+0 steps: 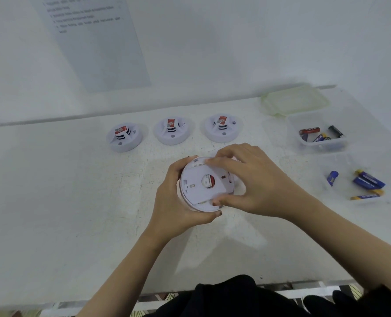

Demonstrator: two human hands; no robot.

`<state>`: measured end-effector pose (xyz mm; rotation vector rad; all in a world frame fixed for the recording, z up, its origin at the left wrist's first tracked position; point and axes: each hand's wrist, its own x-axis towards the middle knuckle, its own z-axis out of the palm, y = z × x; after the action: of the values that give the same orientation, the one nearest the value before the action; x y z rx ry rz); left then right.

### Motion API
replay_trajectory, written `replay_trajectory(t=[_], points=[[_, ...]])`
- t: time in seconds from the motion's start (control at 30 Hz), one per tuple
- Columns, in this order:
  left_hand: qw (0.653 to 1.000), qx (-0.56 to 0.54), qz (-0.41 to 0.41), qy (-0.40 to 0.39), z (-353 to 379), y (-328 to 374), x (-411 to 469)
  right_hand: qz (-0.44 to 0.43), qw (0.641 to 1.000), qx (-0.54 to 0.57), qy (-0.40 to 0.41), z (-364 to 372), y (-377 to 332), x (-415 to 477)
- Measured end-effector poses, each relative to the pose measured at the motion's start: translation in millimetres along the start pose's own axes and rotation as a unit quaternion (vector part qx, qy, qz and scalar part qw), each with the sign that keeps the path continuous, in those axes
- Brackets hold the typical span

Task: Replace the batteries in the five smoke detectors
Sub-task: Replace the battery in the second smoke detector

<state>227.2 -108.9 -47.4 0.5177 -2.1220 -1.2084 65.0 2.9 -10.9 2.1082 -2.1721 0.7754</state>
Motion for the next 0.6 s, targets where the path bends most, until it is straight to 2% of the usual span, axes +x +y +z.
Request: replay_trajectory(t=[0.13,0.23,0.37,0.6], points=[[1.000,-0.010,0.018,0.016,-0.5,2.6,0.7,0.102,0.979,0.166,0.059,4.3,1.4,-4.0],[0.999,-0.016,0.029,0.021,-0.5,3.0,1.8,0.137,0.957,0.251,0.054,6.8,1.8,-5.9],[0.999,-0.019,0.035,0.018,-1.0,3.1,4.1,0.071,0.978,0.192,0.051,6.4,1.5,-7.5],[0.999,0.000,0.043,0.007,0.2,2.1,4.2,0.024,0.997,0.061,0.037,-4.2,5.6,-3.8]])
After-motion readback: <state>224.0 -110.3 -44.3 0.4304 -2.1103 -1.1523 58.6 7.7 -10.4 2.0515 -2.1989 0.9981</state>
